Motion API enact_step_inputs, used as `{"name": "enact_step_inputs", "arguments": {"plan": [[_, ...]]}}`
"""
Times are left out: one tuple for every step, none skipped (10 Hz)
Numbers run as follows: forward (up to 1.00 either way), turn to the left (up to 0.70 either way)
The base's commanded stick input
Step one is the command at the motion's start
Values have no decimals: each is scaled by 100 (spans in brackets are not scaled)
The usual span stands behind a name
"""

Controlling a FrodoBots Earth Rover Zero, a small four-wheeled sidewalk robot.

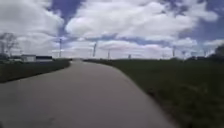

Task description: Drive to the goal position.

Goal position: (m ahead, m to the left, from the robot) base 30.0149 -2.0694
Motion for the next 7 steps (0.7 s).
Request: {"name": "enact_step_inputs", "arguments": {"plan": [[100, 15], [100, 0], [100, 0], [100, 0], [100, 24], [100, 0], [100, 0]]}}
